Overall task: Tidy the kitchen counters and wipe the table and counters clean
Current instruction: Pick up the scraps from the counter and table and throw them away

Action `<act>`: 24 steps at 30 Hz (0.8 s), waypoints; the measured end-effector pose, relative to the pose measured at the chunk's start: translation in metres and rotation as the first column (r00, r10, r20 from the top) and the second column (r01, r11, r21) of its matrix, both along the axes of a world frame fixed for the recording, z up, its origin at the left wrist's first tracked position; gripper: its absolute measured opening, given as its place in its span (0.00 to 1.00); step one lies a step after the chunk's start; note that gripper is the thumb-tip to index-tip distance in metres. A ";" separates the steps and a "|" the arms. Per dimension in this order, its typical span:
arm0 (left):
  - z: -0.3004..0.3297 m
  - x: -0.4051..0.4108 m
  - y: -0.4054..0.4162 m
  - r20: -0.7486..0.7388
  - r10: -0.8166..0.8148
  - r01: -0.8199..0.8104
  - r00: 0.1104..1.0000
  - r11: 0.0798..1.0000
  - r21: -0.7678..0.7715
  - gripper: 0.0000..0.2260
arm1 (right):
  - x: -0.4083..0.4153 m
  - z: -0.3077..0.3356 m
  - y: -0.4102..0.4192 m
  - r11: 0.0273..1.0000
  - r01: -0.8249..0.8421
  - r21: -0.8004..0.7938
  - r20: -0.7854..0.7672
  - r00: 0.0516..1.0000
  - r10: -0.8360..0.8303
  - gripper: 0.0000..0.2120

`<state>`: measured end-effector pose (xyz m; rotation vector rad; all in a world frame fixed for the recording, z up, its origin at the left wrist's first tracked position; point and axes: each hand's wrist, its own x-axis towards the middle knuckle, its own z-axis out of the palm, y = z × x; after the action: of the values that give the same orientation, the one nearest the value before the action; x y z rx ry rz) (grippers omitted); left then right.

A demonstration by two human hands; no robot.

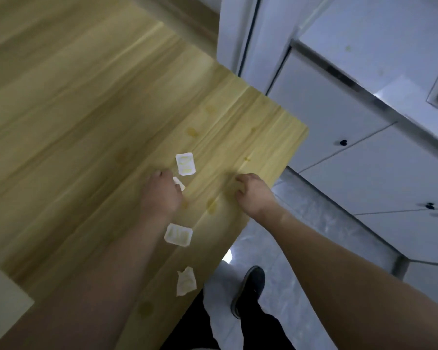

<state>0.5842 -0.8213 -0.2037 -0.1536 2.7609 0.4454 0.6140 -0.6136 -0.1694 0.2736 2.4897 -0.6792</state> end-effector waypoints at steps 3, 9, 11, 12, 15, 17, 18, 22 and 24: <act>-0.009 -0.008 -0.015 0.010 0.033 -0.033 0.999 0.998 -0.057 0.13 | -0.033 -0.011 -0.025 0.998 -0.068 -0.007 -0.053 0.996 0.067 0.22; -0.025 -0.013 -0.028 0.100 0.000 0.005 0.995 0.999 -0.053 0.13 | -0.086 -0.040 -0.075 0.986 -0.168 0.022 -0.089 0.981 0.170 0.21; -0.031 -0.013 -0.033 0.115 0.052 -0.056 0.992 0.998 0.031 0.09 | -0.096 -0.051 -0.090 0.976 -0.210 0.059 -0.055 0.976 0.213 0.20; -0.033 -0.014 -0.037 0.124 0.081 -0.092 0.989 0.992 0.084 0.06 | -0.099 -0.056 -0.096 0.968 -0.237 0.083 -0.032 0.970 0.240 0.21; -0.040 -0.015 -0.042 0.121 0.040 -0.059 0.992 0.986 0.157 0.09 | -0.106 -0.067 -0.109 0.935 -0.303 0.185 0.004 0.951 0.308 0.25; -0.040 -0.014 -0.045 0.103 0.000 -0.017 0.995 0.988 0.155 0.11 | -0.110 -0.070 -0.111 0.923 -0.303 0.236 -0.006 0.950 0.313 0.26; -0.040 -0.014 -0.048 0.102 0.004 -0.019 0.995 0.989 0.149 0.11 | -0.111 -0.072 -0.113 0.926 -0.290 0.244 -0.020 0.953 0.304 0.24; -0.035 -0.012 -0.062 0.087 0.011 -0.025 0.996 0.986 0.164 0.04 | -0.110 -0.072 -0.115 0.939 -0.267 0.216 -0.062 0.956 0.286 0.15; -0.029 -0.011 -0.064 0.114 -0.038 0.009 0.993 0.970 0.243 0.01 | -0.108 -0.069 -0.110 0.957 -0.232 0.171 -0.085 0.965 0.249 0.13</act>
<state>0.5727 -0.8850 -0.2328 -0.0842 2.5645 0.7366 0.5058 -0.7232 -0.2381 -0.0112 2.6257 -0.4037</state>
